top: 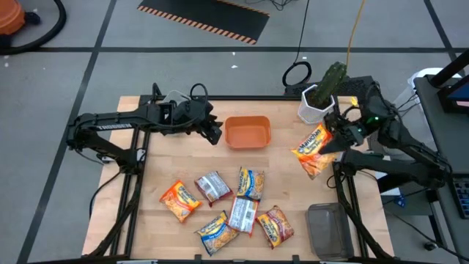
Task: Sort Maruchan noodles
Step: Put the top orange noodle pack into the black bin
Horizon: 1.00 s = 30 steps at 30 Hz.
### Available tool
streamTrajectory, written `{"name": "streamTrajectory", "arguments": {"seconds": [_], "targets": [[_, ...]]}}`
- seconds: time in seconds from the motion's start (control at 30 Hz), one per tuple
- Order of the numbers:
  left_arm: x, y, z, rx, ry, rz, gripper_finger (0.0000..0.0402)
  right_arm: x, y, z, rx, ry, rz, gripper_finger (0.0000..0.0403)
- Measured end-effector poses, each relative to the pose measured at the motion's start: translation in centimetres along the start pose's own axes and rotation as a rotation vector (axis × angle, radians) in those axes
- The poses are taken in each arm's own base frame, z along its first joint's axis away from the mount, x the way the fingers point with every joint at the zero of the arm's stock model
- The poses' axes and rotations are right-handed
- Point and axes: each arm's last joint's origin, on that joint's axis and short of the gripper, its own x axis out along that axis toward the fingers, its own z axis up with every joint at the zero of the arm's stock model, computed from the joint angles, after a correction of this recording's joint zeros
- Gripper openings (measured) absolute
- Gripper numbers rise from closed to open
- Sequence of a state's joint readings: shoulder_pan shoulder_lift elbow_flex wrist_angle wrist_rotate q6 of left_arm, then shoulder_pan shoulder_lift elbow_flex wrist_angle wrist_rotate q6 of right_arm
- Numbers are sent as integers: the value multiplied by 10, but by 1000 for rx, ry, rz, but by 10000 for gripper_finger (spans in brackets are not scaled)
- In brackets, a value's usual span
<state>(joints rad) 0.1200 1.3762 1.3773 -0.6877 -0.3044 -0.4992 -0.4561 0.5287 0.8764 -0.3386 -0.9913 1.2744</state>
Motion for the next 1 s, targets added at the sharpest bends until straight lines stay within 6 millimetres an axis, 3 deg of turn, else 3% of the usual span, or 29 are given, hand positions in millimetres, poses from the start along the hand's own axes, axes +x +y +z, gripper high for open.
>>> {"name": "streamTrajectory", "arguments": {"seconds": [0.3, 0.57, 1.0], "targets": [[-1, 10, -16, 11, 220, -4, 173, -5, 13, -10, 146, 63, -67, 145], [-10, 4, -36, 75, 368, 32, 173, 2, 11, -21, 212, 205, -287, 145], [-31, -30, -66, 148, 466, -47, 173, 54, -9, -45, 196, 613, -548, 145]]}}
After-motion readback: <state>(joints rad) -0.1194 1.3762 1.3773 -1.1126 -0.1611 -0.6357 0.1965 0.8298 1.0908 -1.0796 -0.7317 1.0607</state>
